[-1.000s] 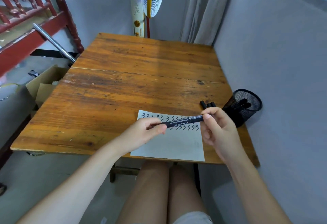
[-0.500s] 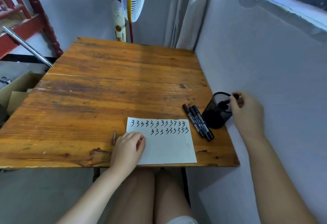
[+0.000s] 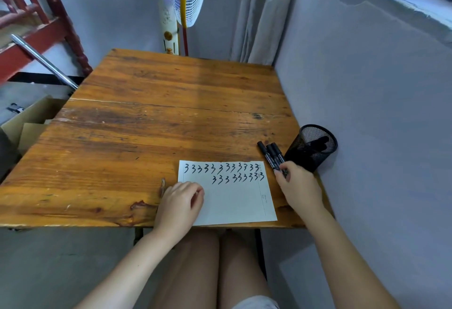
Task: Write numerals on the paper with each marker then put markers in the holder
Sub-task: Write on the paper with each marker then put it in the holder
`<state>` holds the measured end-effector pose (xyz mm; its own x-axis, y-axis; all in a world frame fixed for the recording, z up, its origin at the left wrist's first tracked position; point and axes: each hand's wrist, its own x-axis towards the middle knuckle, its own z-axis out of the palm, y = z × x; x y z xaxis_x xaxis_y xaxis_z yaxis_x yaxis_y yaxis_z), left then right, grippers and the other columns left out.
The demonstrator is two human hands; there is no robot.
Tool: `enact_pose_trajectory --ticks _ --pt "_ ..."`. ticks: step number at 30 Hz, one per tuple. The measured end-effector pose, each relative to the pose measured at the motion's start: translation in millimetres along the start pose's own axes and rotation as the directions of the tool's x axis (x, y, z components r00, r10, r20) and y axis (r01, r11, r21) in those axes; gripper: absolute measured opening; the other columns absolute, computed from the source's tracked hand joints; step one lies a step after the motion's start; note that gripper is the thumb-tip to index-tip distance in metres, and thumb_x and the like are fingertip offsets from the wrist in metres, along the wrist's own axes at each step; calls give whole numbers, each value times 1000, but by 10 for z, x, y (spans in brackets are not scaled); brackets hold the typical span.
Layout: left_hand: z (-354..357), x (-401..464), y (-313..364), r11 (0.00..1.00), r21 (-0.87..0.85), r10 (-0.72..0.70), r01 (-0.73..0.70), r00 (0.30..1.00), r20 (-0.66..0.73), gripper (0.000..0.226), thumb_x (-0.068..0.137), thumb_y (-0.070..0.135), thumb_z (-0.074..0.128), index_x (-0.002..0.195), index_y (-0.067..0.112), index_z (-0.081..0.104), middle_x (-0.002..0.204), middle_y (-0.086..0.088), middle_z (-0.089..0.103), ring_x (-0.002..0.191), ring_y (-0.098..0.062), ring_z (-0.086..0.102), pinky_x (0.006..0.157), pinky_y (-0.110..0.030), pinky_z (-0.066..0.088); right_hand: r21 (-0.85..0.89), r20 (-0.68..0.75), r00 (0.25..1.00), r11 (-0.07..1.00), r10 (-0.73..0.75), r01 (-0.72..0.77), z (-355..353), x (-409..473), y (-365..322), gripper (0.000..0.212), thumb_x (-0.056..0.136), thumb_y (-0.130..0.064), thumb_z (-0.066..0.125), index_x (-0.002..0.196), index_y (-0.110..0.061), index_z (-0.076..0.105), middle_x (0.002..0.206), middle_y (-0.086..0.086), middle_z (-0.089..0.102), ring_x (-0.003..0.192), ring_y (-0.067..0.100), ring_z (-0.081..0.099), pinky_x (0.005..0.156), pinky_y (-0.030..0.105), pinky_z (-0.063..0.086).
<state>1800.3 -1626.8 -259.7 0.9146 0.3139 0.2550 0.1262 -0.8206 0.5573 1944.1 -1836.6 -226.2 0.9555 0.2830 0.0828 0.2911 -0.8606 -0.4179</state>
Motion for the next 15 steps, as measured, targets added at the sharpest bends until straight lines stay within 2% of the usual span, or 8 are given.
enact_pose_trajectory --ticks 4,7,9,12,15 --pt "-3 -4 7 1000 6 10 -10 1000 -3 8 83 7 58 78 11 62 75 -1 66 73 -19 57 67 -33 44 -140 41 995 987 91 -84 128 61 18 27 92 -38 53 111 -19 56 82 0 61 66 16 52 42 23 27" --pt "0 -6 0 1000 14 15 -15 1000 -8 9 82 7 59 76 12 61 74 -1 66 71 -20 57 65 -34 45 -148 32 995 985 96 -90 115 82 6 24 90 -38 55 102 -18 58 88 3 65 68 17 54 44 23 29" --pt "0 -7 -6 1000 14 19 -19 1000 -5 9 82 7 59 75 12 61 73 -1 66 72 -19 57 65 -34 45 -55 -47 996 995 79 -82 76 68 20 22 89 -37 57 96 -16 61 90 3 62 70 18 54 46 24 31" --pt "10 4 -17 1000 14 21 -21 1000 -8 9 82 8 58 75 14 61 72 1 65 72 -18 57 64 -32 43 148 -196 976 987 95 -67 -53 -23 -40 22 88 -34 61 97 -14 66 93 3 55 76 17 53 52 26 35" --pt "10 -1 -17 999 -32 27 -29 998 -50 9 84 18 53 77 15 59 71 2 64 69 -16 56 63 -34 46 423 -191 978 906 85 4 -210 -180 -194 15 88 -27 63 98 -17 67 95 -2 61 78 7 56 57 13 41"
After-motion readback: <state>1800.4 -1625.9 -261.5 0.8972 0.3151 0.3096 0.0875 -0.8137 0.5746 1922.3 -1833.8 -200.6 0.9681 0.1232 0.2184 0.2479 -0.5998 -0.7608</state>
